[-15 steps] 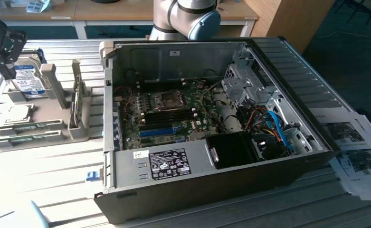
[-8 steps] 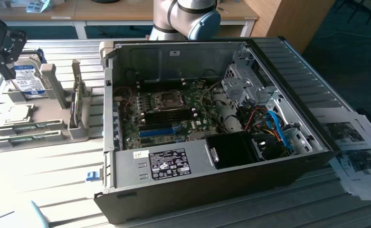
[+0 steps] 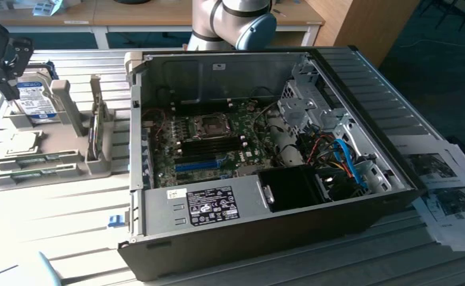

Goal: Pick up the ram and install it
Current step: 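Pick up the ram and move it above insertion slot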

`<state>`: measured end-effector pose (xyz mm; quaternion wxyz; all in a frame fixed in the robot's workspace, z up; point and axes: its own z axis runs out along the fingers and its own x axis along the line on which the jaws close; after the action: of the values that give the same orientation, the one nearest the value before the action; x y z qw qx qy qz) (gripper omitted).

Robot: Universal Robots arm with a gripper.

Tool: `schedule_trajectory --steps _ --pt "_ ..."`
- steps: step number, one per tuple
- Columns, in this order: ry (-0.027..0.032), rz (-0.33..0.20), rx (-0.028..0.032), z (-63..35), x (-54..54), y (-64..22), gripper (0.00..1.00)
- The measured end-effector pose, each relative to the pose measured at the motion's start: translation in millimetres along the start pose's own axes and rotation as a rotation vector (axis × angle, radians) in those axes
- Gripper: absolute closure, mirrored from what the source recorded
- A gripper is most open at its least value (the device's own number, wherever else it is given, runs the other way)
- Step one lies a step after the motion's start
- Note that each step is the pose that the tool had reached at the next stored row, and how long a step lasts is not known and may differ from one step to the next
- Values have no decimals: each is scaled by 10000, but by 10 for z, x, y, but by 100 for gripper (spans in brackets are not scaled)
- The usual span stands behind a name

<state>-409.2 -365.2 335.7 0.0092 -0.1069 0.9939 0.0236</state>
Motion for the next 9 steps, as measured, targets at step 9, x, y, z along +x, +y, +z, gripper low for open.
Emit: schedule_trajectory --steps 9 --pt "34 -501 37 18 0 -2 90"
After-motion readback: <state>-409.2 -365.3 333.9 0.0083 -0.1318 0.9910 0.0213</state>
